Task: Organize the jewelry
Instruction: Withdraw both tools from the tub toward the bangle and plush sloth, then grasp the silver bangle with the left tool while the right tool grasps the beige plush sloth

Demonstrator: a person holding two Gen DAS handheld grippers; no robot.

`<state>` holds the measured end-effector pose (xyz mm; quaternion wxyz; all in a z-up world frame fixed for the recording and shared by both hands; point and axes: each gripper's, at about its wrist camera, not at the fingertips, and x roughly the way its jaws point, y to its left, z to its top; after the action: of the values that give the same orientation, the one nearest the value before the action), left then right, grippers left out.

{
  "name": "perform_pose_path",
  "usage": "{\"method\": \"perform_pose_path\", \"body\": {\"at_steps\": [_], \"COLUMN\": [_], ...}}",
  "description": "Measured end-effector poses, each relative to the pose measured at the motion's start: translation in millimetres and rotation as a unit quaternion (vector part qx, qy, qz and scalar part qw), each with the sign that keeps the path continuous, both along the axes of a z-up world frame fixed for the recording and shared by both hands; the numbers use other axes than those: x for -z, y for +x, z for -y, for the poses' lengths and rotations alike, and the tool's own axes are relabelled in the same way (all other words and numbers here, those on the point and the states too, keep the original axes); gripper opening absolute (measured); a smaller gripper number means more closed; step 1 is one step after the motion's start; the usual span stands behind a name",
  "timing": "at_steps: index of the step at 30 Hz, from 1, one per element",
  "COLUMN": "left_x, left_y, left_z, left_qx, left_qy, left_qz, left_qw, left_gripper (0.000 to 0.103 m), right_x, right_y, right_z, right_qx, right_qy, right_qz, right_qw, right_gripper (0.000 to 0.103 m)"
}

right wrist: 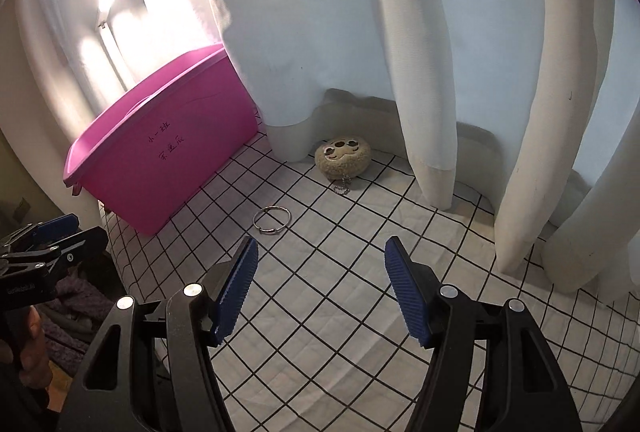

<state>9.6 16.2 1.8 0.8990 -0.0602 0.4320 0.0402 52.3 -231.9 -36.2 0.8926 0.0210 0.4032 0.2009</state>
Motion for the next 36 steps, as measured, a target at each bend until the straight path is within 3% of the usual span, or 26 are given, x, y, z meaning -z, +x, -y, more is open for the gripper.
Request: {"method": "perform_pose_path", "body": {"at_steps": [9,15,24,31,36], "left_x": [26,39,90,109,120], "left_y": [30,47,72,97,108], "left_z": [6,11,31,49,54], "left_qx": [-0.010,-0.050,-0.140,-0.171,-0.188], "left_qy": [-0.020,-0.022,-0.031,-0.001,-0.011], "left_qz": [-0.009,-0.008,-0.042,-0.036,-0.039], "left_qw": [0.9997,0.9985,0.9888,0.9846,0.9814], "left_gripper": [0.093,0.093,0.093,0.093,0.093], "right_x": [9,19,51,72,83], "right_y": [18,45,99,133,150], "right_z": [-3,-16,-27,-39,-46], "right_qx": [0.012,-0.042,-0.132,-0.177,-0.195], "right_qy": [-0.035,-0.062,-0.082,-0.083,-0.088], "right_qz": [0.001,0.010,0.029,0.034,0.036], "right_qw": [0.999,0.997,0.987,0.980,0.976], "right_gripper": [0.063,0.063,0.063,0.063,0.063]}}
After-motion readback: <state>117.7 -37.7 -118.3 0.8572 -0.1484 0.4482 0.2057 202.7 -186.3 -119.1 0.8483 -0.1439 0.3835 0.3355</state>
